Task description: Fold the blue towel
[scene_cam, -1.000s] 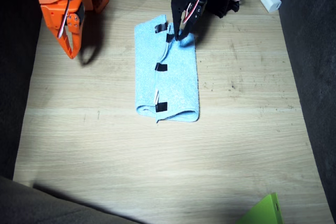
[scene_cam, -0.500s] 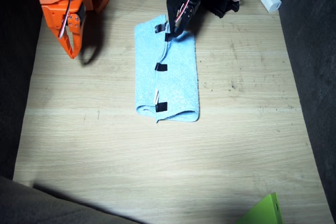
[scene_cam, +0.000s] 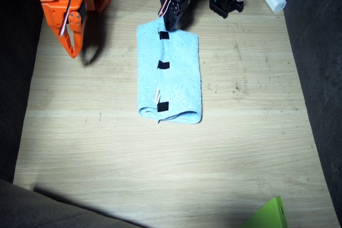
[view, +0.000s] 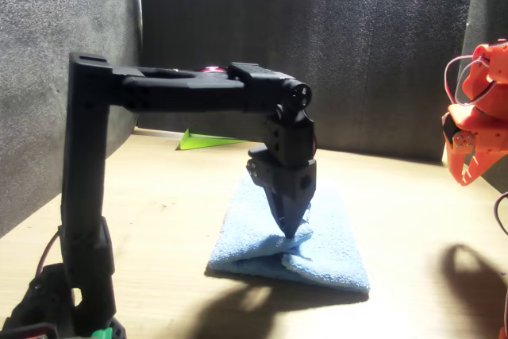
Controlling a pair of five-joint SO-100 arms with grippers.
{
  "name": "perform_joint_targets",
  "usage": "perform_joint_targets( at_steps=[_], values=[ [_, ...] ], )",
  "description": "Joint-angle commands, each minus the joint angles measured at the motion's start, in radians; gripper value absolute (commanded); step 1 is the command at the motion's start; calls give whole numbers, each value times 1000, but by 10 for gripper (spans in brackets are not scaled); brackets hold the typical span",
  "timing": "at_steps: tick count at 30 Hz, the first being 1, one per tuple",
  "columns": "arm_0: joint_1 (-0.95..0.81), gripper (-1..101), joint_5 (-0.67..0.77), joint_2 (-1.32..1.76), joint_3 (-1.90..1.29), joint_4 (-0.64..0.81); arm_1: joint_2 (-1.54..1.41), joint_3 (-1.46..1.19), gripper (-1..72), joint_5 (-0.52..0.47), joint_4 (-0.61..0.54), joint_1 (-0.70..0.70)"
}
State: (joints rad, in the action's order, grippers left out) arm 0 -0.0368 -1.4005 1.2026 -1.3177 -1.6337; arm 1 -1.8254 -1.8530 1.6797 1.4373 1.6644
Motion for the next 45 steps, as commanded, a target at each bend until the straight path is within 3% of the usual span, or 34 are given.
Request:
perform_joint_targets(
  at_steps=[1,10,13,21,27,33,39,45],
  values=[
    [66,-4,-54,-37,87,-55,-58,-9,0,8,21,-9],
    [141,-4,-81,-278,491,-239,-64,-9,4,12,31,-8],
    [135,-4,-84,-410,805,-416,-51,-9,5,14,18,-2],
    [121,-5,-167,-466,1129,-426,-11,-9,6,46,12,43],
    [-98,-5,-17,-436,1134,-426,-31,-11,4,29,31,11],
    [-299,-5,120,-399,943,-417,-48,-49,3,20,9,3],
    [-291,-5,127,-399,853,-373,-46,-55,3,20,-8,9],
    [-210,-5,140,-291,537,-189,-48,-60,2,6,-9,-17]
  ],
)
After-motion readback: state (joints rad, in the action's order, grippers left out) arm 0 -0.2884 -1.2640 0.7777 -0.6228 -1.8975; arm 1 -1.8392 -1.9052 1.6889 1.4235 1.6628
